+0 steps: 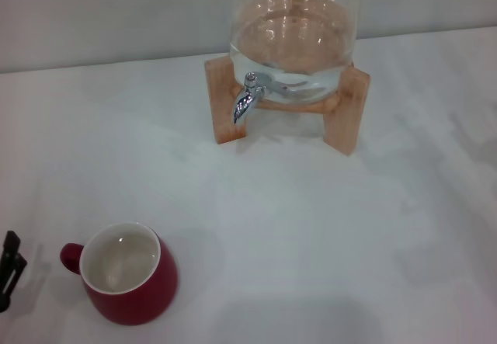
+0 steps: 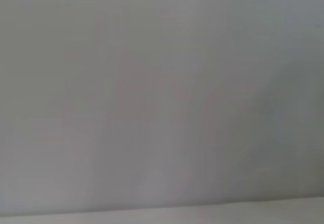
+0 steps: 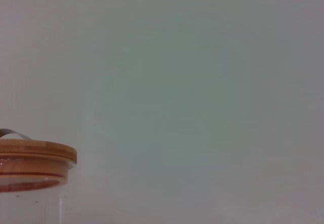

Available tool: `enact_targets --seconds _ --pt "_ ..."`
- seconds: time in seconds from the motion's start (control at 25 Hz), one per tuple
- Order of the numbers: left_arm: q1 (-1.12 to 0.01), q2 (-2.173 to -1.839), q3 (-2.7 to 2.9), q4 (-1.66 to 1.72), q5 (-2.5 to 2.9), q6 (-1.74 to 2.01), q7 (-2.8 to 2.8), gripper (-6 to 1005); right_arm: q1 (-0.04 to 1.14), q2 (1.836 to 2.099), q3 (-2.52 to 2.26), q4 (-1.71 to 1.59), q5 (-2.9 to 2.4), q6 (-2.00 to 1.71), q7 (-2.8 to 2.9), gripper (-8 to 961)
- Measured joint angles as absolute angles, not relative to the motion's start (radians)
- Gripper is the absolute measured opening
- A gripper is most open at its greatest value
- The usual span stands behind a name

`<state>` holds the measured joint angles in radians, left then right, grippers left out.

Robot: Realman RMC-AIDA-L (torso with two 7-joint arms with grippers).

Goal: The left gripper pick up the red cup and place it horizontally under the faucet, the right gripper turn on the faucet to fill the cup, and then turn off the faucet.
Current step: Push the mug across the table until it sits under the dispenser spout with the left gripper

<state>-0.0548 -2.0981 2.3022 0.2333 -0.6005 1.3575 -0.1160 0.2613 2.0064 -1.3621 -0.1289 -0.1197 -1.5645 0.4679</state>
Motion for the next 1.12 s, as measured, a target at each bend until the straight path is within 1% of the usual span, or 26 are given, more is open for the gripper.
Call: enact_targets --seconds 1.12 --pt "-0.015 -2.102 2.392 0.241 -0.606 1.365 -0.114 879 0.261 2.008 -1.376 -0.129 -0.12 -1.561 0.468 859"
